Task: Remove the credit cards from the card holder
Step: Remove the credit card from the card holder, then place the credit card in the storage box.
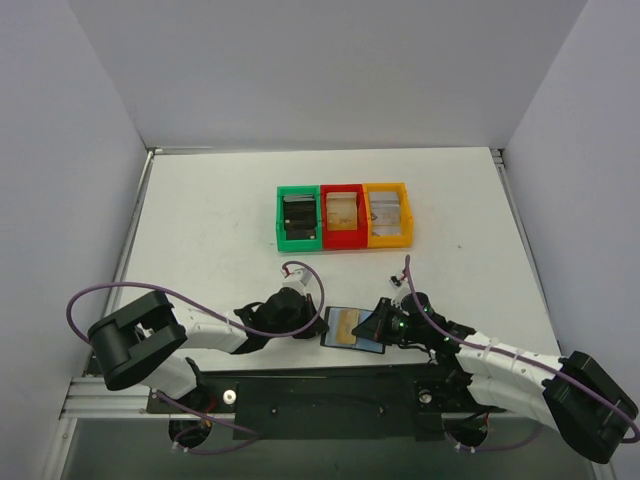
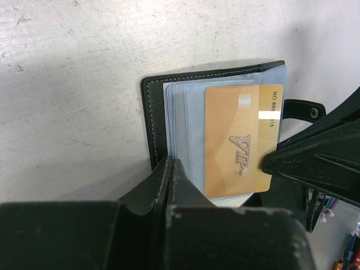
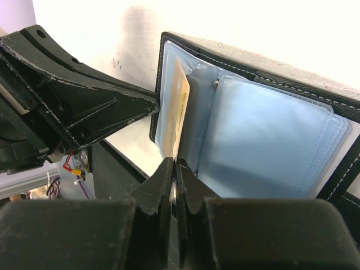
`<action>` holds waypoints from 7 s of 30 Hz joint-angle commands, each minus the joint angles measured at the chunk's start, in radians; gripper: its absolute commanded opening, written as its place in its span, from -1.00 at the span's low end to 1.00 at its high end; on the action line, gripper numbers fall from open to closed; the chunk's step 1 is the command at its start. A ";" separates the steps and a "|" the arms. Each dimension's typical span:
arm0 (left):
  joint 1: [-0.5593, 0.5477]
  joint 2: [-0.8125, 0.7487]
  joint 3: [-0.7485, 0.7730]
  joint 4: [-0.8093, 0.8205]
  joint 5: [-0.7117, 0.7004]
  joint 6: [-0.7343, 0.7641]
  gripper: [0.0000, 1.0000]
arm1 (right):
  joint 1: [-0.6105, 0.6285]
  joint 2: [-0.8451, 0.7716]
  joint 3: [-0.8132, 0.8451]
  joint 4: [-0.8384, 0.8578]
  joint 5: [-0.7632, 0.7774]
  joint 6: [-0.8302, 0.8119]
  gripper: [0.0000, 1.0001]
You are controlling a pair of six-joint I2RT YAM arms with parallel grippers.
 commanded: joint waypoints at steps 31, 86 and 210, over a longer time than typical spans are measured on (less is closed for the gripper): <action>0.023 -0.085 -0.018 -0.164 -0.062 0.034 -0.78 | -0.029 -0.316 0.113 -0.435 0.057 -0.150 -1.00; 0.290 -0.513 0.189 -0.017 1.007 0.319 0.39 | 0.144 0.058 0.949 -1.136 -0.384 -0.740 -1.00; 0.303 -0.680 0.140 -0.107 0.716 0.280 0.65 | -0.020 0.144 1.103 -1.133 -0.343 -0.789 -1.00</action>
